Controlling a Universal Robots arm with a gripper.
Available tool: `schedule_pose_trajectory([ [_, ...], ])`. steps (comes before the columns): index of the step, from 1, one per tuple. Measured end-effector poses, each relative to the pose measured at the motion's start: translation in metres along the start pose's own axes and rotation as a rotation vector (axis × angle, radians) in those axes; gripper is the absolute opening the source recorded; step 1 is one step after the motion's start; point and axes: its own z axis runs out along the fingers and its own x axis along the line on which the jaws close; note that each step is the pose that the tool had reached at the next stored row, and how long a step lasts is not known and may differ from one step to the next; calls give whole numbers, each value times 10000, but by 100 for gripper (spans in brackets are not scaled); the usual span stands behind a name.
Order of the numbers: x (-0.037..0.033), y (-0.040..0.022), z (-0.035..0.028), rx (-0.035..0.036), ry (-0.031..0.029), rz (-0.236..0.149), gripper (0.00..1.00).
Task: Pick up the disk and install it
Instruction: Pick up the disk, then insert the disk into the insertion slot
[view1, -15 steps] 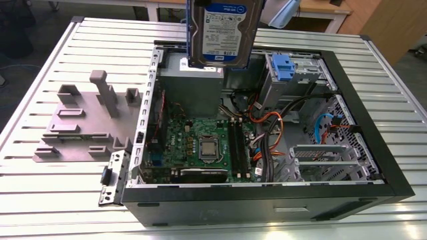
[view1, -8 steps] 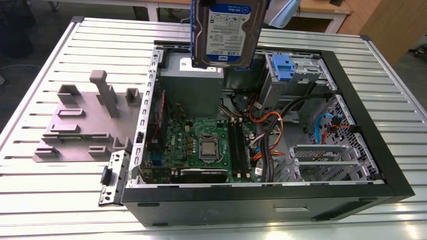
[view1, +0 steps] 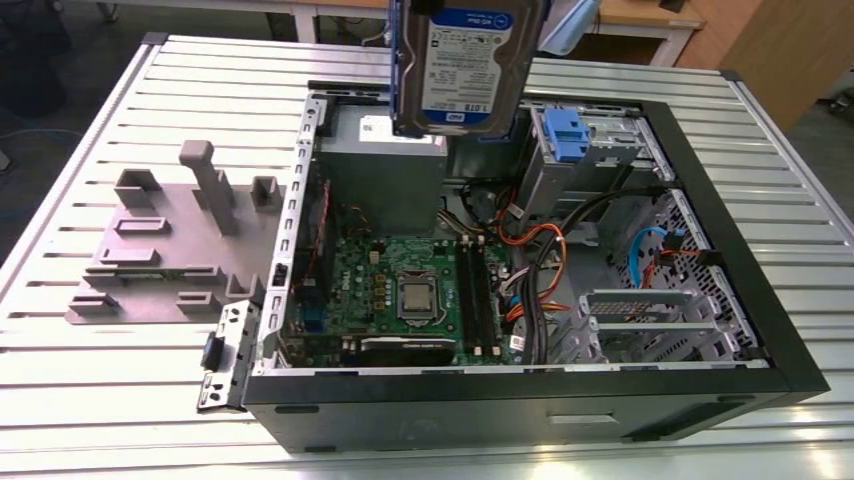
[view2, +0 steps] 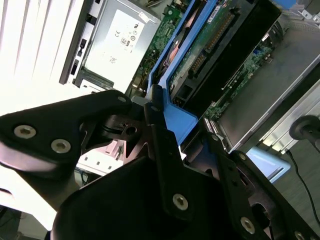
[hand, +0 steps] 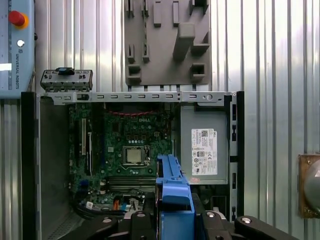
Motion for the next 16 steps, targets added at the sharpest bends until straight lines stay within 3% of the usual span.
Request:
schedule_pose_trajectory([
  [7, 28, -50, 0, 0, 0, 104, 36],
  [16, 29, -59, -1, 0, 1, 105, 36],
])
